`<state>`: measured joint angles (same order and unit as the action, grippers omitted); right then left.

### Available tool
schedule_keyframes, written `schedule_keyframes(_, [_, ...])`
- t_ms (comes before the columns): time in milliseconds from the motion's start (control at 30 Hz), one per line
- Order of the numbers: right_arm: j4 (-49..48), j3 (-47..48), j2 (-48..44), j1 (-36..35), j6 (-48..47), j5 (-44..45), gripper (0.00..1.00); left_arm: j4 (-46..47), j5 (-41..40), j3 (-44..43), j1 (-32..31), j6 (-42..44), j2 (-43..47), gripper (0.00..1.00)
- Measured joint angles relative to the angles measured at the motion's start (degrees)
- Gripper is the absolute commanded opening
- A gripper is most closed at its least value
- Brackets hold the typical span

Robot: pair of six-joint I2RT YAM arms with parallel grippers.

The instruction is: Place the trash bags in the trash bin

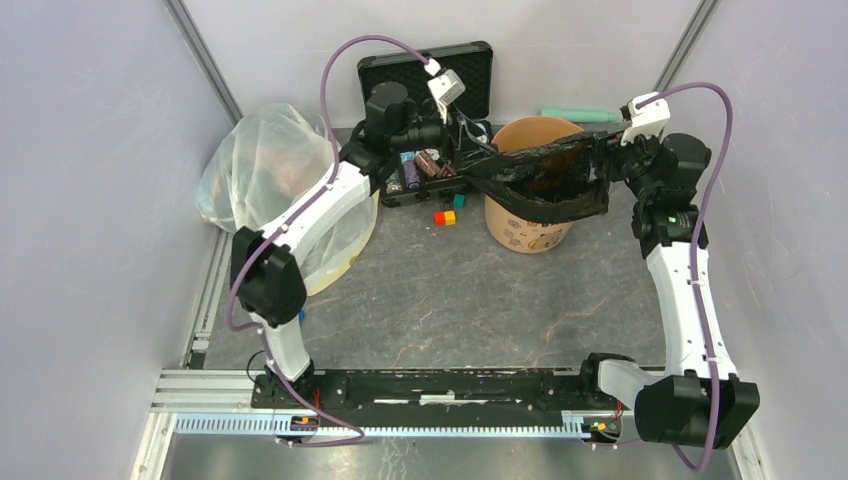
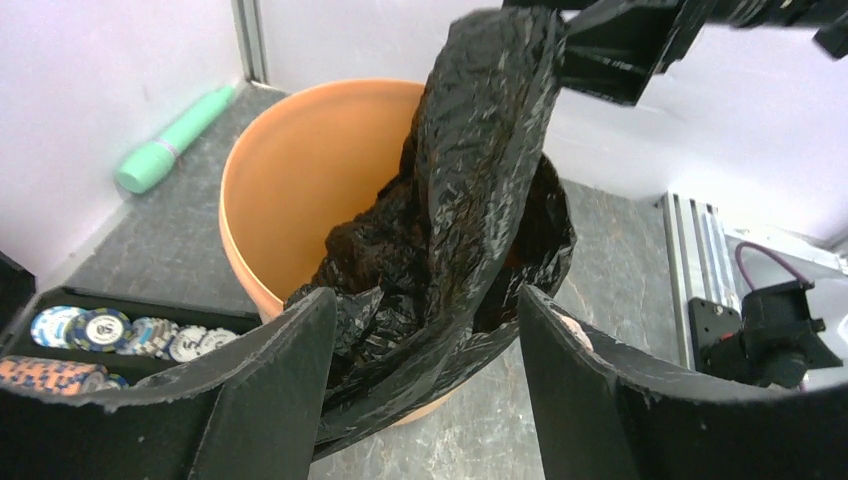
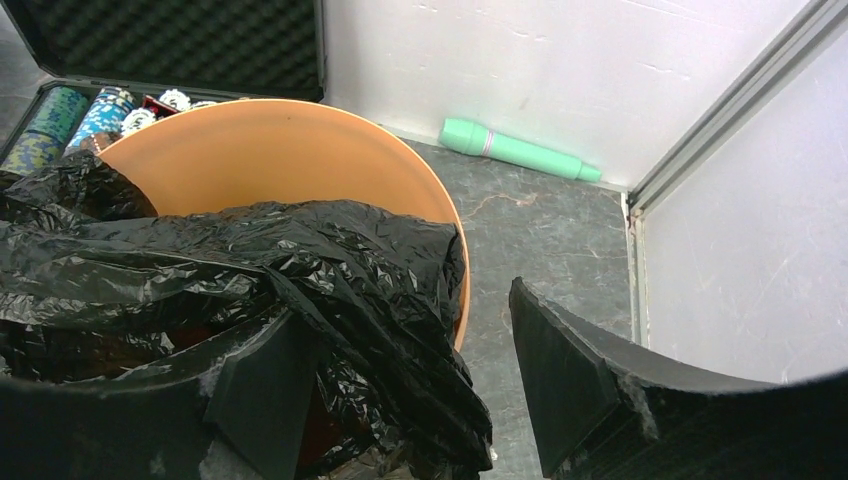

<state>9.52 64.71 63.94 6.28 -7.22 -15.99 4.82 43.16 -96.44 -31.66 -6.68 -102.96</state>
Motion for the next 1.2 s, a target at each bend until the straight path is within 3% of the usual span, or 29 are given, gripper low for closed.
schedule_keyframes(133, [0.0,0.1,0.4,0.0,-0.4,-0.9,0.74,-5.6,2.5,-4.6,-0.6,2.9,-4.6,0.75])
schedule_keyframes(333, [0.0,0.2,0.7,0.0,-0.8,-2.0,0.74,-12.4,4.5,-10.9,-2.1,6.2,-9.0,0.64])
schedule_keyframes(400, [0.0,0.3,0.7,0.0,-0.9,-2.1,0.74,-13.7,5.3,-12.1,-2.4,6.7,-9.6,0.5])
schedule_keyframes(533, [0.0,0.6,0.9,0.0,-1.1,-2.4,0.71,-16.1,6.1,-13.2,-2.7,7.9,-9.9,0.08])
schedule_keyframes(567, [-0.1,0.7,1.1,0.0,-1.2,-2.5,0.71,-16.7,6.2,-13.4,-2.7,8.2,-9.9,0.02])
schedule_keyframes(767, [-0.9,0.8,2.2,0.0,-1.1,-2.1,0.63,-16.2,4.9,-14.2,-2.6,8.2,-9.9,0.02])
schedule_keyframes(933, [-0.9,4.3,6.0,0.0,-0.2,-0.2,0.49,-12.3,0.2,-16.7,-2.4,3.3,-12.3,0.02])
schedule_keyframes(1200, [-0.7,10.0,12.7,0.4,2.6,3.0,0.56,-10.9,-11.1,-24.4,-0.4,-5.0,-20.3,0.02])
